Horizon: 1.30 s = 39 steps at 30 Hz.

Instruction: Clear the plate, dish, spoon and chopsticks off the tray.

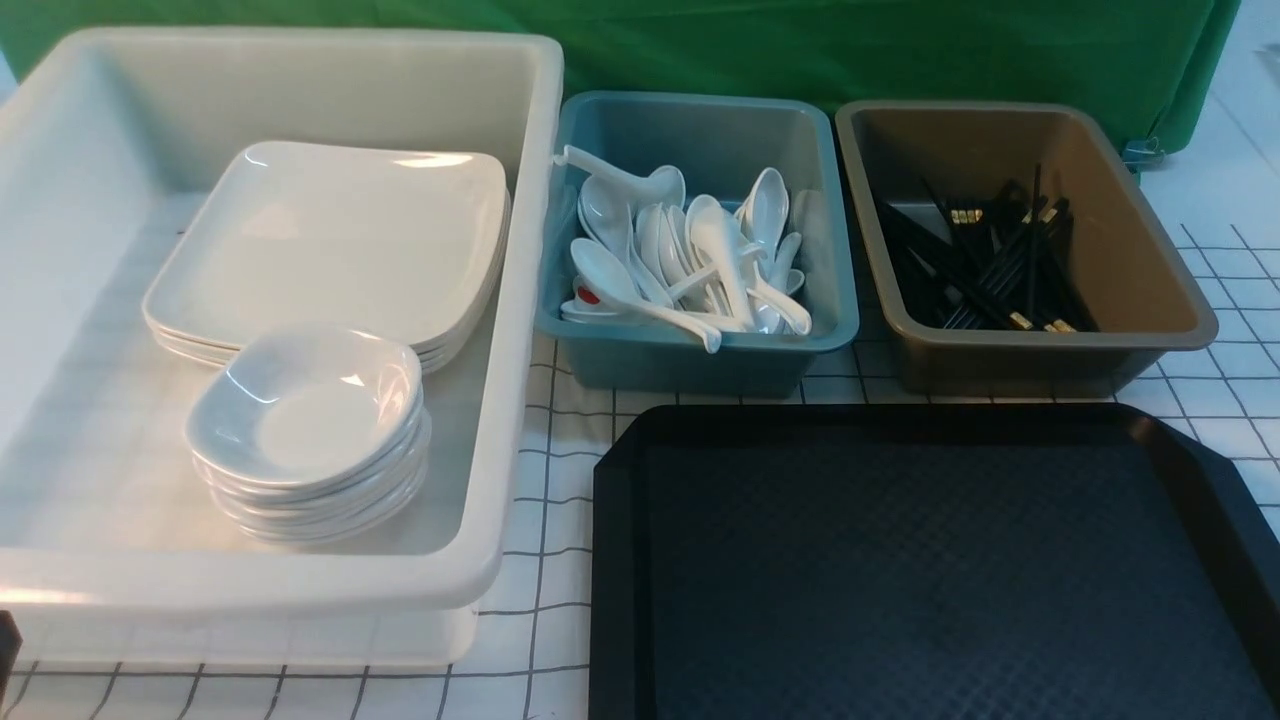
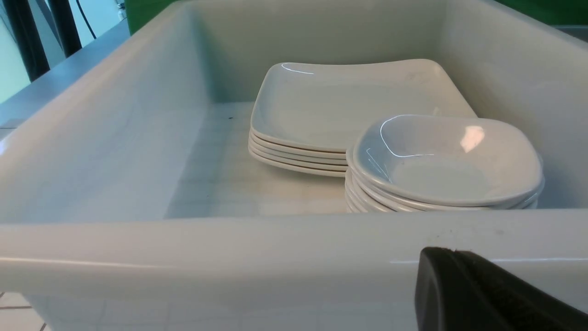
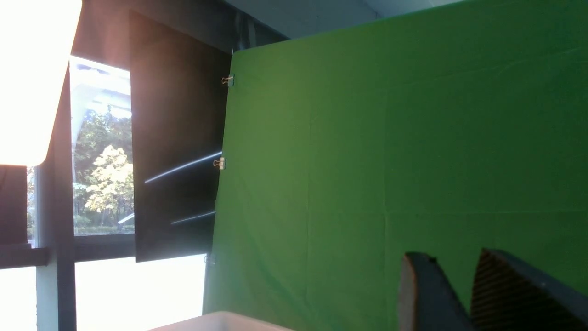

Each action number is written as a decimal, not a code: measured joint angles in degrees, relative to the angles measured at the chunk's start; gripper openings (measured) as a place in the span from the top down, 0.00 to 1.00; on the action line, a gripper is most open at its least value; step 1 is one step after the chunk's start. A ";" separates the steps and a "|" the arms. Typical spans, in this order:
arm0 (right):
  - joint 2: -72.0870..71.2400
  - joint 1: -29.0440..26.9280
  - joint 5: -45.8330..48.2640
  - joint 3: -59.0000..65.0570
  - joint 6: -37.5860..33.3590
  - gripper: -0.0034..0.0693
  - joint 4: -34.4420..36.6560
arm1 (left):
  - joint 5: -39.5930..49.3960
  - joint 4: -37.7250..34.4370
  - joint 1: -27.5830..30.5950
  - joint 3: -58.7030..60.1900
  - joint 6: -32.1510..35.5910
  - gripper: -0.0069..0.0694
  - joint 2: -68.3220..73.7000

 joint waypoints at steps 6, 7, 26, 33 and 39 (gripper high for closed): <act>0.00 0.00 0.00 0.00 0.00 0.67 0.00 | 0.00 0.00 0.00 0.00 0.00 0.90 0.00; 0.00 0.00 0.00 0.00 0.05 0.67 0.00 | 0.00 0.00 0.00 0.00 0.00 0.90 0.00; 0.00 0.00 2.94 1.38 -11.48 0.63 13.93 | 0.00 0.02 0.00 0.04 0.00 0.90 0.00; -0.69 -9.08 8.67 6.04 -16.48 0.62 14.00 | 0.00 0.02 0.00 0.04 0.00 0.90 0.00; -1.06 -25.88 9.31 18.06 -17.19 0.62 14.04 | 0.00 0.02 0.00 0.04 0.00 0.90 0.00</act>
